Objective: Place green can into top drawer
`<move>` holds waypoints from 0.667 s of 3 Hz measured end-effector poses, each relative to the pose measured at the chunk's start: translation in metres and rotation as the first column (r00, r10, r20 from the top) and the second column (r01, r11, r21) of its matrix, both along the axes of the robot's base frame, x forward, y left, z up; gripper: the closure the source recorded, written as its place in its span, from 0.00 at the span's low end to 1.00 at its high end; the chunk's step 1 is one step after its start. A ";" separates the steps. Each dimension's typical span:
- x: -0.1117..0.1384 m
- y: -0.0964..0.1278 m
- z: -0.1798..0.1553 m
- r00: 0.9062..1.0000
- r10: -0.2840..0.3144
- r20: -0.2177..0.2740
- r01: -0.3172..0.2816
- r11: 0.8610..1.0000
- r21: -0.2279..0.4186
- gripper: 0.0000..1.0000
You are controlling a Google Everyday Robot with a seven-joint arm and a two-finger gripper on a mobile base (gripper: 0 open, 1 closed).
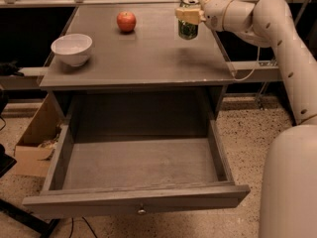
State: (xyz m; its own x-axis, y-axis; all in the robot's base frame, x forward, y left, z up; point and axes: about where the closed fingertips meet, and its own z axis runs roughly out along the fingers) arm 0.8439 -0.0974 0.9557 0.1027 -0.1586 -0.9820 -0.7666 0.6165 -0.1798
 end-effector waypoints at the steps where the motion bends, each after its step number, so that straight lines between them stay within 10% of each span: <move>1: -0.051 -0.007 0.037 0.995 0.035 0.090 -0.036 0.999 0.011 1.00; 2: -0.112 -0.018 0.061 0.983 0.032 0.179 -0.038 0.999 0.028 1.00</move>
Offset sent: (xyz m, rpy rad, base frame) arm -0.2491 -0.0603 -0.0182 0.0437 -0.1237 0.0206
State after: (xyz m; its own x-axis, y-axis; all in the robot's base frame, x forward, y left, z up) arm 0.7319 -0.1152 1.0168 0.2818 -0.1214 -0.9518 -0.7452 0.5972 -0.2968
